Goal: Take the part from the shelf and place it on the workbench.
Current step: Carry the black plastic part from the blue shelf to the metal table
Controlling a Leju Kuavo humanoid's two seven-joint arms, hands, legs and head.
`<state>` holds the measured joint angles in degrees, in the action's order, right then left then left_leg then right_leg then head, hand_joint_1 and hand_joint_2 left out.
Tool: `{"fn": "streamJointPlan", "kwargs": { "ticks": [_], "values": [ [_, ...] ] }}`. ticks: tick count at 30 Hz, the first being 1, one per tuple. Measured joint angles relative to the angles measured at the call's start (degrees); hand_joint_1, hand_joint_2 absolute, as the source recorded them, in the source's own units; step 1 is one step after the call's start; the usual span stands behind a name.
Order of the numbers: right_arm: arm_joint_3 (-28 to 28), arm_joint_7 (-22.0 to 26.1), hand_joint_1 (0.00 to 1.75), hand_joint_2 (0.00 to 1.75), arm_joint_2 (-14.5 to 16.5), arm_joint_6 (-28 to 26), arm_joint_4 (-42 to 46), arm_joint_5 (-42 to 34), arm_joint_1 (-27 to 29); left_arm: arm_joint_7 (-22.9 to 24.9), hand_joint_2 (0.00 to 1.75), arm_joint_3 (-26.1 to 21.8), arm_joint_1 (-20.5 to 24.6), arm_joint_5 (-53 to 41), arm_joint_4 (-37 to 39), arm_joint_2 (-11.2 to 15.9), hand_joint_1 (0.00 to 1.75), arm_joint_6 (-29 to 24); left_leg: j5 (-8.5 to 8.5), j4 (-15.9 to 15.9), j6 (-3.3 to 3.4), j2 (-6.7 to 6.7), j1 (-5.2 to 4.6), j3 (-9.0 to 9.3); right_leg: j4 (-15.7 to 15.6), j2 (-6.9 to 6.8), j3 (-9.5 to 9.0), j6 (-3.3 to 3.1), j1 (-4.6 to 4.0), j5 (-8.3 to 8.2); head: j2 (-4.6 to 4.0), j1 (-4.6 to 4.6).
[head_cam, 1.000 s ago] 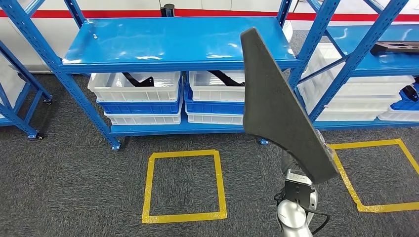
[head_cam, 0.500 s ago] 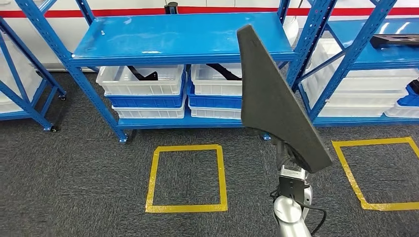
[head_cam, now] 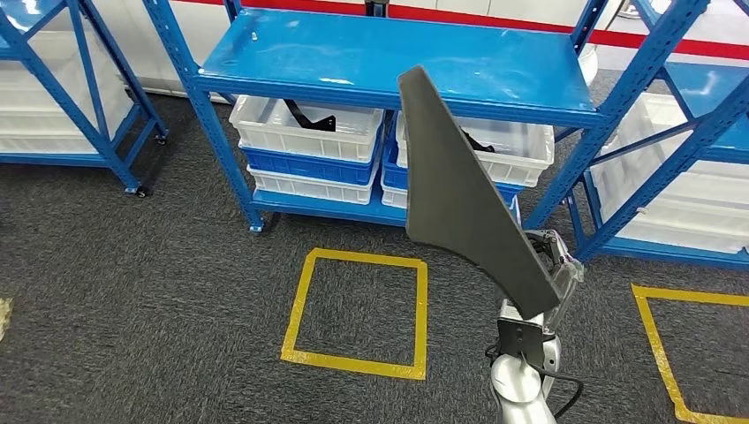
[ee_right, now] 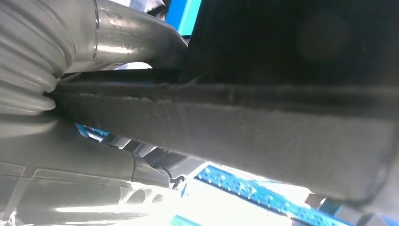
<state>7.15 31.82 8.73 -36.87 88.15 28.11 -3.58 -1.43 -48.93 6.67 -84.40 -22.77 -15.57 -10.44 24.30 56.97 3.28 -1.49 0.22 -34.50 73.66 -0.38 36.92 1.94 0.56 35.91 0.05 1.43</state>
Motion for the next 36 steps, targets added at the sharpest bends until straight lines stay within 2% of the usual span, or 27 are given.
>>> {"fn": "streamJointPlan", "kwargs": {
  "ticks": [1, 3, 4, 5, 6, 9, 12, 20, 23, 25, 27, 28, 29, 30, 31, 32, 33, 34, 35, 36],
  "values": [
    [-0.08, -0.03, 1.75, 1.75, -0.04, -0.01, 0.03, 0.01, 0.18, 0.01, 1.75, 0.09, 0.00, -0.01, 0.00, -0.01, 0.00, 0.09, -0.11, 0.05, -0.11, -0.59, 0.02, -0.05, -1.46, 0.07, -0.66, 0.52, 0.14, -1.05, -0.01, -0.01],
    [-0.17, -0.09, 1.75, 1.75, -0.09, -0.03, 0.22, 0.13, 0.31, 0.04, 1.75, 0.32, 0.03, -0.04, 0.00, -0.03, 0.00, 0.22, -0.23, 0.32, -0.40, -1.55, 0.08, -0.13, -9.35, 0.28, -4.28, 1.62, 0.53, -4.55, 0.00, 0.05],
    [-0.20, -0.16, 1.75, 1.75, -0.09, -0.04, 0.38, 0.22, 0.32, 0.04, 1.75, 0.46, 0.06, -0.06, 0.00, -0.03, 0.00, 0.36, -0.23, 0.57, -0.61, -1.89, 0.02, -0.27, -13.07, 0.50, -5.88, 1.82, 0.61, -5.96, 0.00, 0.06],
    [-0.20, -0.23, 1.75, 1.75, -0.07, -0.05, 0.55, 0.37, 0.37, 0.05, 1.75, 0.58, 0.08, -0.08, 0.00, -0.01, 0.00, 0.49, -0.22, 0.80, -0.84, -2.15, -0.06, -0.48, -15.35, 0.70, -6.76, 1.73, 0.67, -6.75, 0.01, 0.06],
    [-0.24, -0.33, 1.75, 1.75, -0.04, -0.05, 0.71, 0.49, 0.46, 0.07, 1.75, 0.68, 0.08, -0.09, 0.00, 0.02, 0.00, 0.61, -0.20, 0.99, -0.79, -2.28, -0.15, -0.71, -16.33, 0.88, -7.08, 1.50, 0.68, -7.00, 0.01, 0.03],
    [-0.51, -0.54, 1.75, 1.75, 0.02, -0.05, 1.08, 0.85, 0.86, 0.14, 1.75, 1.01, 0.10, -0.12, 0.00, 0.14, 0.00, 0.78, -0.50, 1.02, 0.08, -2.12, -0.19, -1.05, -16.36, 1.10, -6.97, 0.79, 0.45, -7.40, 0.00, -0.10],
    [-0.72, -0.61, 1.75, 1.75, 0.08, -0.05, 1.36, 1.18, 1.16, 0.18, 1.75, 1.40, 0.23, -0.13, 0.00, 0.23, 0.00, 0.87, -0.86, 0.74, 0.07, -1.92, -0.08, -1.02, -16.34, 1.24, -6.81, 0.37, 0.22, -7.65, 0.00, -0.19],
    [-0.94, -0.63, 1.75, 1.75, 0.16, -0.05, 1.54, 1.58, 1.39, 0.19, 1.75, 1.48, 0.32, -0.13, 0.00, 0.42, 0.00, 0.87, -0.84, 0.89, -0.10, -1.87, -0.17, -1.18, -16.36, 1.26, -6.76, 0.35, 0.32, -7.69, 0.00, -0.22],
    [-0.94, -0.68, 1.75, 1.75, 0.36, -0.01, 1.87, 1.70, 1.36, 0.20, 1.75, 1.53, 0.35, -0.13, 0.00, 0.39, 0.00, 0.87, -1.17, -0.07, -0.27, -1.82, -0.01, -0.84, -16.26, 1.17, -6.62, 0.59, 0.16, -7.45, 0.00, -0.20],
    [-0.92, -0.78, 1.75, 1.75, 0.46, 0.05, 2.13, 1.90, 1.22, 0.21, 1.75, 1.61, 0.39, -0.13, 0.00, 0.36, 0.00, 0.87, -1.75, -1.21, -0.30, -1.77, 0.39, -0.39, -13.09, 1.04, -5.21, 0.50, -0.03, -5.46, 0.01, -0.08],
    [-0.91, -0.94, 1.75, 1.75, 0.46, 0.15, 2.16, 1.98, 1.18, 0.25, 1.75, 1.67, 0.41, -0.13, 0.00, 0.32, 0.00, 0.96, -2.01, -1.43, -0.28, -1.88, 0.45, -0.52, -5.98, 0.96, -2.06, 0.29, 0.15, -2.02, 0.01, 0.01],
    [-0.92, -1.04, 1.75, 1.75, 0.45, 0.21, 2.16, 1.99, 1.27, 0.31, 1.75, 1.68, 0.39, -0.13, 0.00, 0.30, 0.00, 1.01, -2.09, -1.40, -0.38, -2.05, 0.45, -0.71, -2.71, 0.95, -0.61, 0.44, 0.26, -0.77, 0.01, 0.02],
    [-0.94, -1.17, 1.75, 1.75, 0.45, 0.28, 2.16, 2.03, 1.38, 0.39, 1.75, 1.68, 0.36, -0.13, 0.00, 0.28, 0.00, 1.06, -2.20, -1.36, -0.51, -2.31, 0.48, -0.88, -0.99, 0.94, 0.10, 0.77, 0.42, -0.27, 0.01, 0.01],
    [-0.97, -1.29, 1.75, 1.75, 0.45, 0.35, 2.16, 2.12, 1.46, 0.46, 1.75, 1.68, 0.35, -0.13, 0.00, 0.27, 0.00, 1.11, -2.32, -1.27, -0.68, -2.69, 0.56, -1.06, -1.63, 0.95, -0.35, 1.32, 0.59, -0.76, 0.01, 0.01],
    [-0.98, -1.39, 1.75, 1.75, 0.46, 0.41, 2.18, 2.24, 1.48, 0.52, 1.75, 1.68, 0.35, -0.13, 0.00, 0.26, 0.00, 1.16, -2.42, -1.10, -0.88, -3.16, 0.68, -1.22, -4.77, 1.12, -2.07, 2.01, 0.83, -2.12, 0.01, 0.01],
    [-0.99, -1.46, 1.75, 1.75, 0.48, 0.48, 2.21, 2.37, 1.48, 0.56, 1.75, 1.69, 0.37, -0.13, 0.00, 0.24, 0.00, 1.21, -2.48, -0.81, -1.15, -3.67, 0.81, -1.44, -9.18, 1.81, -4.40, 2.67, 1.17, -3.69, 0.01, 0.02],
    [-0.98, -1.51, 1.75, 1.75, 0.50, 0.56, 2.25, 2.50, 1.49, 0.57, 1.75, 1.69, 0.40, -0.13, -0.01, 0.25, 0.00, 1.25, -2.53, -0.46, -1.50, -4.23, 0.80, -1.72, -12.97, 2.66, -6.33, 2.99, 1.26, -5.01, 0.00, 0.11],
    [-1.00, -1.54, 1.75, 1.75, 0.54, 0.64, 2.32, 2.61, 1.55, 0.58, 1.75, 1.70, 0.42, -0.13, -0.02, 0.26, 0.00, 1.28, -2.60, -0.13, -1.84, -4.75, 0.74, -2.03, -15.43, 3.37, -7.53, 2.84, 1.33, -5.86, 0.01, 0.11],
    [-1.03, -1.56, 1.75, 1.75, 0.57, 0.76, 2.38, 2.73, 1.63, 0.59, 1.75, 1.70, 0.42, -0.13, -0.03, 0.26, 0.00, 1.33, -2.71, 0.08, -2.18, -5.21, 0.64, -2.32, -16.35, 3.81, -7.92, 2.39, 1.27, -6.17, 0.01, 0.11],
    [-1.06, -1.59, 1.75, 1.75, 0.66, 0.88, 2.42, 2.85, 1.71, 0.60, 1.75, 1.69, 0.38, -0.12, -0.04, 0.28, 0.00, 1.37, -2.93, 0.13, -2.49, -5.66, 0.54, -2.57, -16.06, 3.60, -7.78, 1.74, 1.04, -6.28, 0.01, 0.07]
  ]
}}
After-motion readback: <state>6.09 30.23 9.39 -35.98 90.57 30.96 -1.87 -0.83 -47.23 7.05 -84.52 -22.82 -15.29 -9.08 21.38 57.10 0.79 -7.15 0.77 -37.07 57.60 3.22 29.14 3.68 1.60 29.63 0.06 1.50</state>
